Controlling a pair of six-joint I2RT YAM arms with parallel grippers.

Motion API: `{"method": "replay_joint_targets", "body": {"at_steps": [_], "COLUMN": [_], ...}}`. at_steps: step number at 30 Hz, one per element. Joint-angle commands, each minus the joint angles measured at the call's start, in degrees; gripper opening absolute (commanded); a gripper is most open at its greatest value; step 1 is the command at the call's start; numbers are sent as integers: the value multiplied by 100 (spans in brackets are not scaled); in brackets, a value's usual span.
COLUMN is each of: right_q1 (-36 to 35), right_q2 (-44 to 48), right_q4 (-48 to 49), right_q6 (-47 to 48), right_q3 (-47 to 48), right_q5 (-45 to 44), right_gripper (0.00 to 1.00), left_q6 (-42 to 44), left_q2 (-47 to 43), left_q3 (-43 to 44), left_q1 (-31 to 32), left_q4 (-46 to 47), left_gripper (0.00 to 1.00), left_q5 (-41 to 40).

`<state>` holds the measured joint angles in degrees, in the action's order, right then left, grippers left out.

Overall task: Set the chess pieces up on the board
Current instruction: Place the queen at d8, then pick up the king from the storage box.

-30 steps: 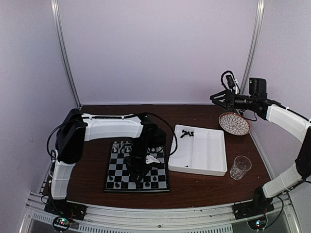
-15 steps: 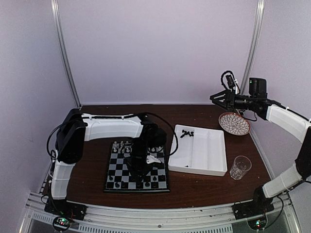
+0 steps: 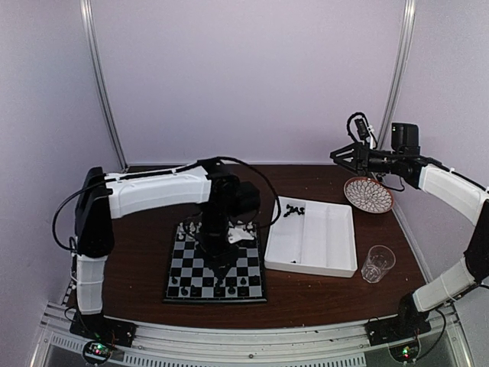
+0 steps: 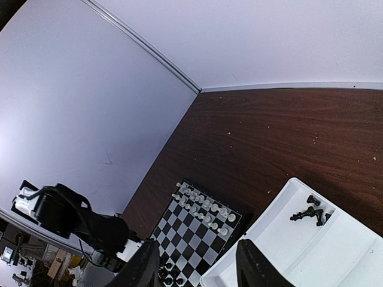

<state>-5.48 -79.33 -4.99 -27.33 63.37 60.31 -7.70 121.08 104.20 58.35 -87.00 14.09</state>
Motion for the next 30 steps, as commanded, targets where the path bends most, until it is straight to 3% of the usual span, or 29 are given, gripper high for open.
{"method": "replay_joint_targets", "body": {"at_steps": [1, 3, 7, 11, 15, 24, 30], "right_q1": [-15, -114, -685, -1294, -1565, -1797, -1991], "right_q2": [84, 2, -339, -891, -1724, -3368, -3831], "right_q4": [-618, -1411, -3017, -3450, -3772, -4199, -4219], "right_q6": [943, 2069, 4377, 5297, 5420, 5601, 7111], "right_q3": [309, 668, 1195, 1261, 1586, 2958, 3305], "right_q5": [-90, -159, -1573, -3040, -3585, -4262, -4093], "right_gripper": [47, 46, 42, 39, 34, 28, 33], "left_q6": [-93, -121, 26, -87, -524, -975, -1139], "left_q2": [-1120, -1557, -2507, -3170, -3618, -4288, -4733], "left_q3": [728, 761, -213, -1340, -2181, -3301, -3736], "left_q1": [18, -5, -125, -313, -324, -332, -327], "left_q4": [87, 627, 2449, 4243, 5459, 6154, 6126], "left_gripper": [49, 50, 60, 67, 68, 67, 67], "left_q5": [-612, -1105, -2010, -2096, -2065, -2230, -2344]}}
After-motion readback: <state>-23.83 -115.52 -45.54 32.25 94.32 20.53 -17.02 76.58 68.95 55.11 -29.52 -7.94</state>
